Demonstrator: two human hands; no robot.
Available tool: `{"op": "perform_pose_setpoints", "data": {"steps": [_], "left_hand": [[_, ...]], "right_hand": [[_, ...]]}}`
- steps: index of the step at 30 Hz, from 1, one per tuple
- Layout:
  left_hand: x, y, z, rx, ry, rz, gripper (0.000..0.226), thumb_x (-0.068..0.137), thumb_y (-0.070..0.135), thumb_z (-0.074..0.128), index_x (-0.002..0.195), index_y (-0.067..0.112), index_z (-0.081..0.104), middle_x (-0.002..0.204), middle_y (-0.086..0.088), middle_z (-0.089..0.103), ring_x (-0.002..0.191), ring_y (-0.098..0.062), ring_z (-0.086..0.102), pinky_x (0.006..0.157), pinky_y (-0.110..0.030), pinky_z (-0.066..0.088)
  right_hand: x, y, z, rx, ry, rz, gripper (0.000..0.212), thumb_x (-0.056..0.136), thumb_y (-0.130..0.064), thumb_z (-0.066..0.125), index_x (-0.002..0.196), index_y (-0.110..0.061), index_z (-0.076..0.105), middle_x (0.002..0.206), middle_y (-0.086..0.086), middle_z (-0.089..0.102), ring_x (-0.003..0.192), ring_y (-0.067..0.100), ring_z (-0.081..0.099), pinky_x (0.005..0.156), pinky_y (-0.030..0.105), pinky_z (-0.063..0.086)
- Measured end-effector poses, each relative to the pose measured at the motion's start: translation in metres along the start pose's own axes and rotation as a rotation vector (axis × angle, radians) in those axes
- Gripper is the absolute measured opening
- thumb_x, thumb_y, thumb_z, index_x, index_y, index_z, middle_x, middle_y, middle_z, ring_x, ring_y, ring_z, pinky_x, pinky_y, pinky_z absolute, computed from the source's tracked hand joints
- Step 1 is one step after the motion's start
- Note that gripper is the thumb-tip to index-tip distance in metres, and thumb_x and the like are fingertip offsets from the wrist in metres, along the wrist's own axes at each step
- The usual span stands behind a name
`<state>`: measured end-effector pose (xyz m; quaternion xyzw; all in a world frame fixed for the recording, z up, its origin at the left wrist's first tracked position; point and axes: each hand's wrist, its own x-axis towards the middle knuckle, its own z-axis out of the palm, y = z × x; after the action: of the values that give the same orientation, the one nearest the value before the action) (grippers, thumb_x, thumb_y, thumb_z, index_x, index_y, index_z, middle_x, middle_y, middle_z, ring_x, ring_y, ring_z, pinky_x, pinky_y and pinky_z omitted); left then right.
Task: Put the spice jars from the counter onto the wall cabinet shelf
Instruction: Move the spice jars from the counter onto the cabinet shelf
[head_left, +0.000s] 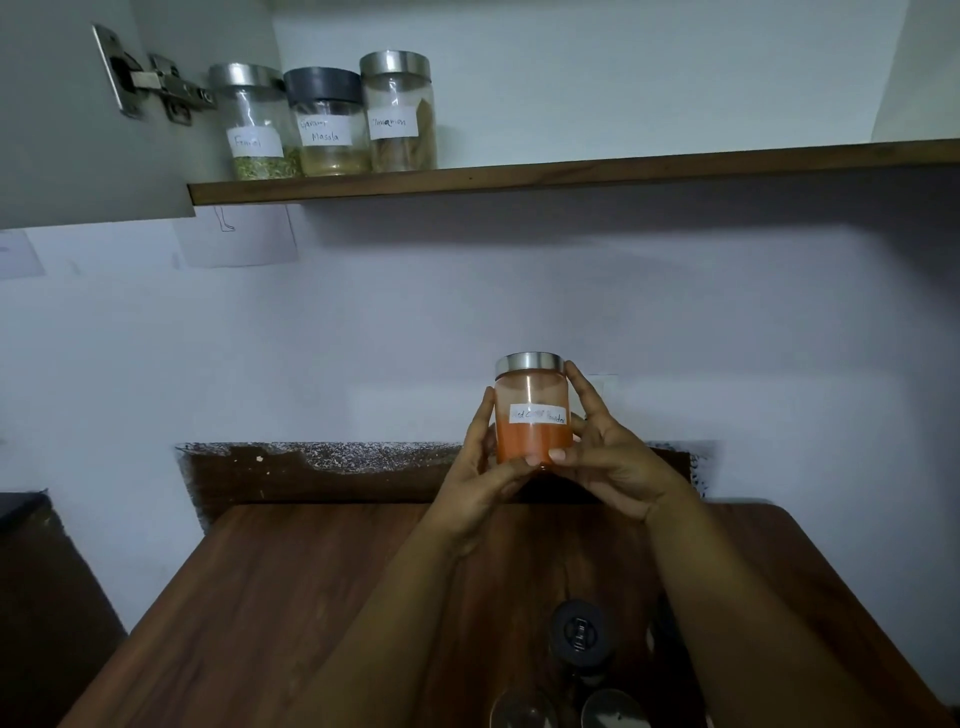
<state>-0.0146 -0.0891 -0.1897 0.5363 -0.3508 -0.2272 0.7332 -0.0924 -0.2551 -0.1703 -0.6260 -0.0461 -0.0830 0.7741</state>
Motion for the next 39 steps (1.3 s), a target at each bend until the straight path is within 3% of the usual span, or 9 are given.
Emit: {"op": "perform_pose_setpoints", "data": {"steps": [4, 7, 10, 17, 22, 25, 29, 32, 39], "left_hand": [[0.000, 0.020, 0.005, 0.125, -0.020, 0.105, 0.086, 0.084, 0.002, 0.070, 0.149, 0.035, 0.024, 0.146, 0.002, 0.047, 0.123, -0.012, 0.057, 0.097, -0.032, 0.052], [0.005, 0.054, 0.007, 0.209, 0.001, 0.187, 0.090, 0.075, 0.019, 0.080, 0.147, 0.037, 0.029, 0.147, 0.005, 0.047, 0.127, -0.016, 0.054, 0.103, -0.041, 0.048], [0.011, 0.104, 0.010, 0.331, 0.064, 0.350, 0.088, 0.071, 0.021, 0.085, 0.143, 0.039, 0.037, 0.141, 0.005, 0.051, 0.123, -0.010, 0.055, 0.098, -0.033, 0.051], [0.051, 0.205, 0.022, 0.338, 0.109, 0.608, 0.084, 0.079, 0.018, 0.076, 0.149, 0.028, 0.031, 0.138, -0.004, 0.050, 0.123, -0.013, 0.056, 0.098, -0.032, 0.051], [0.091, 0.240, 0.010, 0.489, 0.141, 0.636, 0.073, 0.089, 0.020, 0.069, 0.150, 0.031, 0.029, 0.142, 0.002, 0.044, 0.127, -0.015, 0.050, 0.095, -0.031, 0.054], [0.112, 0.244, -0.013, 0.827, 0.096, 0.583, 0.073, 0.092, 0.033, 0.065, 0.152, 0.033, 0.023, 0.151, 0.005, 0.038, 0.136, -0.014, 0.038, 0.104, -0.031, 0.042], [0.134, 0.218, -0.058, 1.436, 0.493, 0.787, 0.046, 0.094, 0.051, 0.050, 0.130, 0.023, 0.054, 0.123, 0.001, 0.060, 0.116, -0.021, 0.050, 0.104, -0.049, 0.040], [0.143, 0.199, -0.078, 1.485, 0.654, 0.983, 0.036, 0.096, 0.046, 0.045, 0.106, 0.017, 0.063, 0.102, 0.000, 0.061, 0.094, -0.021, 0.051, 0.091, -0.041, 0.044], [0.160, 0.193, -0.086, 1.514, 0.749, 1.082, 0.038, 0.096, 0.051, 0.042, 0.100, 0.020, 0.063, 0.101, 0.000, 0.059, 0.090, -0.018, 0.047, 0.085, -0.031, 0.030]], "right_hand": [[-0.008, -0.028, 0.004, -0.226, -0.012, -0.004, 0.114, 0.072, -0.009, 0.081, 0.144, -0.060, 0.009, 0.145, 0.003, 0.042, 0.126, 0.027, 0.052, 0.098, 0.046, 0.050], [-0.008, -0.068, 0.019, -0.419, 0.044, -0.130, 0.118, 0.071, -0.013, 0.081, 0.146, -0.057, 0.001, 0.148, 0.000, 0.038, 0.126, 0.020, 0.050, 0.097, 0.039, 0.051], [-0.003, -0.119, 0.038, -0.534, 0.053, -0.276, 0.127, 0.064, -0.017, 0.084, 0.148, -0.052, -0.004, 0.145, -0.003, 0.037, 0.126, 0.017, 0.048, 0.099, 0.039, 0.048], [0.033, -0.234, 0.067, -0.707, -0.031, -0.505, 0.121, 0.064, -0.021, 0.088, 0.150, -0.047, 0.005, 0.148, 0.002, 0.037, 0.127, 0.020, 0.049, 0.099, 0.043, 0.050], [0.078, -0.267, 0.070, -0.719, 0.068, -0.442, 0.121, 0.070, -0.008, 0.084, 0.151, -0.041, 0.001, 0.133, 0.004, 0.049, 0.116, 0.018, 0.057, 0.082, 0.026, 0.054], [0.106, -0.273, 0.069, -0.826, 0.107, -0.332, 0.119, 0.071, -0.003, 0.082, 0.152, -0.031, -0.001, 0.120, -0.003, 0.051, 0.117, 0.021, 0.053, 0.075, 0.021, 0.052], [0.140, -0.280, 0.061, -0.946, 0.244, -0.187, 0.111, 0.071, -0.007, 0.083, 0.151, -0.022, 0.007, 0.128, 0.004, 0.051, 0.116, 0.023, 0.051, 0.091, 0.033, 0.047], [0.160, -0.281, 0.059, -0.950, 0.273, -0.110, 0.101, 0.071, -0.004, 0.082, 0.146, -0.018, 0.016, 0.134, 0.008, 0.049, 0.119, 0.027, 0.051, 0.099, 0.038, 0.046], [0.186, -0.273, 0.070, -1.074, 0.289, -0.077, 0.082, 0.076, -0.012, 0.080, 0.142, -0.013, 0.032, 0.136, 0.007, 0.049, 0.115, 0.022, 0.050, 0.096, 0.032, 0.042]]}}
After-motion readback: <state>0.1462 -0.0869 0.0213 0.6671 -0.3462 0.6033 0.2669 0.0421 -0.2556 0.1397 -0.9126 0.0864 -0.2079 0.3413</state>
